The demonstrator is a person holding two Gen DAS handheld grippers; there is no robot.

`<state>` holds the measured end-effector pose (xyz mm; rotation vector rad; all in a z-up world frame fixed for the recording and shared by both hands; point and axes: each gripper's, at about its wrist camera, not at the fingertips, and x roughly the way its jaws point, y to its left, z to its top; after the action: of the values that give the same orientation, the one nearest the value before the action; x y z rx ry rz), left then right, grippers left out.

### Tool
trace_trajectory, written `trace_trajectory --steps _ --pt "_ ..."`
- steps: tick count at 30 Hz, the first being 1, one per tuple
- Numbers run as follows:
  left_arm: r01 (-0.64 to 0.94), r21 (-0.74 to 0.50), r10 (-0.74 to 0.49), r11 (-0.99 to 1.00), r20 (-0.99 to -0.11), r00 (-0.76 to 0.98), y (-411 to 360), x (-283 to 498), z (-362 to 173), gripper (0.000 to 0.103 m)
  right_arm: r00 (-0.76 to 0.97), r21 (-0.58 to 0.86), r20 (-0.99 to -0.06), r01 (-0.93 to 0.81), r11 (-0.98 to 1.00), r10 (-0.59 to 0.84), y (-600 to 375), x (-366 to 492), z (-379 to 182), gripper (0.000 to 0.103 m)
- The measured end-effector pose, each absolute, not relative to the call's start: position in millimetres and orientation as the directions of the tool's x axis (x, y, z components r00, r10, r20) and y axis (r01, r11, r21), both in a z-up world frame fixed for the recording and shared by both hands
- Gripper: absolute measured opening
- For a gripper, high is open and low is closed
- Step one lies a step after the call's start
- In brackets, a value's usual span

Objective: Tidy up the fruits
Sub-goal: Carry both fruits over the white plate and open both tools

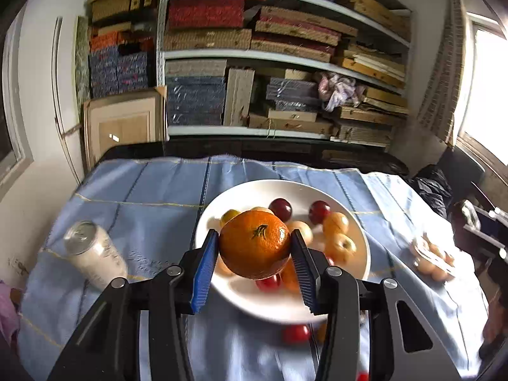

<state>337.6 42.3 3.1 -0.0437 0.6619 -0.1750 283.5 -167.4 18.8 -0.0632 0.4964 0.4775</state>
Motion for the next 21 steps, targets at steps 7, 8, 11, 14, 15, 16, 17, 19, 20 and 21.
trace_trajectory --steps 7,8,11,14,15,16,17,19,20,21 --pt "0.139 -0.155 -0.208 0.978 -0.704 0.679 36.3 401.5 -54.6 0.047 0.671 0.109 -0.598 -0.474 0.874 0.439 -122.7 373.7 -39.3 0.044" --pt "0.137 -0.158 -0.209 0.978 -0.711 0.671 36.8 406.3 -60.5 0.047 0.665 0.111 -0.603 -0.477 0.872 0.441 -118.6 380.0 -43.0 0.044" --pt "0.137 -0.181 -0.226 0.974 -0.706 0.671 41.2 415.2 -68.1 0.047 0.643 0.112 -0.628 -0.483 0.868 0.439 -109.1 400.3 -51.5 0.044" --pt "0.143 -0.184 -0.232 0.973 -0.706 0.669 40.8 415.4 -67.3 0.048 0.636 0.118 -0.638 -0.475 0.872 0.433 -106.7 414.3 -55.0 0.047" --pt "0.148 -0.184 -0.235 0.972 -0.702 0.672 40.5 414.5 -65.9 0.049 0.638 0.146 -0.628 -0.465 0.873 0.445 -112.9 413.0 -56.4 0.051" --pt "0.149 -0.187 -0.238 0.971 -0.694 0.680 41.2 411.2 -62.7 0.051 0.641 0.163 -0.619 -0.460 0.873 0.453 -116.3 412.8 -56.0 0.056" --pt "0.150 -0.194 -0.243 0.970 -0.688 0.684 41.7 409.7 -60.7 0.055 0.645 0.178 -0.608 -0.456 0.872 0.462 -121.1 409.9 -54.2 0.056" --pt "0.144 -0.221 -0.257 0.965 -0.666 0.701 46.9 402.2 -51.6 0.059 0.658 0.189 -0.588 -0.453 0.871 0.470 -130.1 398.1 -48.0 0.056" --pt "0.138 -0.236 -0.263 0.962 -0.658 0.706 50.4 398.6 -47.4 0.060 0.664 0.190 -0.581 -0.452 0.872 0.471 -135.4 391.3 -44.2 0.056" --pt "0.133 -0.259 -0.275 0.957 -0.650 0.709 55.8 391.6 -41.7 0.060 0.671 0.193 -0.572 -0.449 0.872 0.472 -141.0 383.9 -40.1 0.056"
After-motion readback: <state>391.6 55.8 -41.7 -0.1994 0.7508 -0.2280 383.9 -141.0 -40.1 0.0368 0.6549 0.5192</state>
